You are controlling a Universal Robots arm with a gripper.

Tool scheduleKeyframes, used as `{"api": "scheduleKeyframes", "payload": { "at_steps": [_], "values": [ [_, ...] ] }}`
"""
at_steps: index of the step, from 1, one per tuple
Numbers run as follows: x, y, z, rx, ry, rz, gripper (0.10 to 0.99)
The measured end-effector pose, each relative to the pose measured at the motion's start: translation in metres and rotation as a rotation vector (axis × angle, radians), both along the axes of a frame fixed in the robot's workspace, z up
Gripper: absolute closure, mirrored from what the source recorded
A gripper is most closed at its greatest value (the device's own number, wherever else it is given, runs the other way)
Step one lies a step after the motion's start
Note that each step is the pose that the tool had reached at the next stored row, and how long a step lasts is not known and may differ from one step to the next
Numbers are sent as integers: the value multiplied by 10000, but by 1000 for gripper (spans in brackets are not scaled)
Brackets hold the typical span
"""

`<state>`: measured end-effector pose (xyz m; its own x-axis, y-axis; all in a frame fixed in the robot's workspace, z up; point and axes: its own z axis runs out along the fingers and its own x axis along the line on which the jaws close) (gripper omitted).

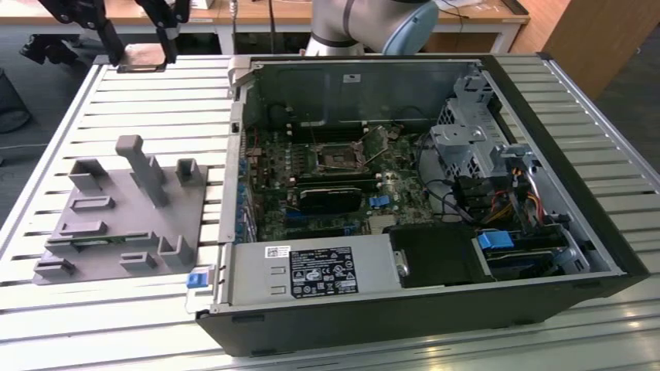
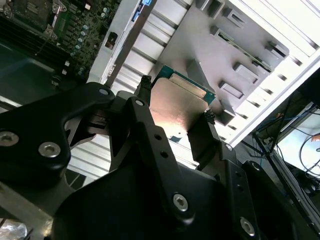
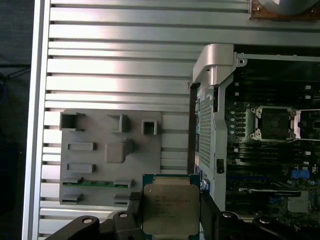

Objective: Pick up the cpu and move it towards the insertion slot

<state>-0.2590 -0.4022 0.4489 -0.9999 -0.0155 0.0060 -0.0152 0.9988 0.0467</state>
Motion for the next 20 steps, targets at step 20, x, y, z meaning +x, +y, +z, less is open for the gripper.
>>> {"api": "scheduleKeyframes", "payload": {
  "at_steps": [20],
  "values": [
    [332,12,-1,1,0,0,541]
  ]
}}
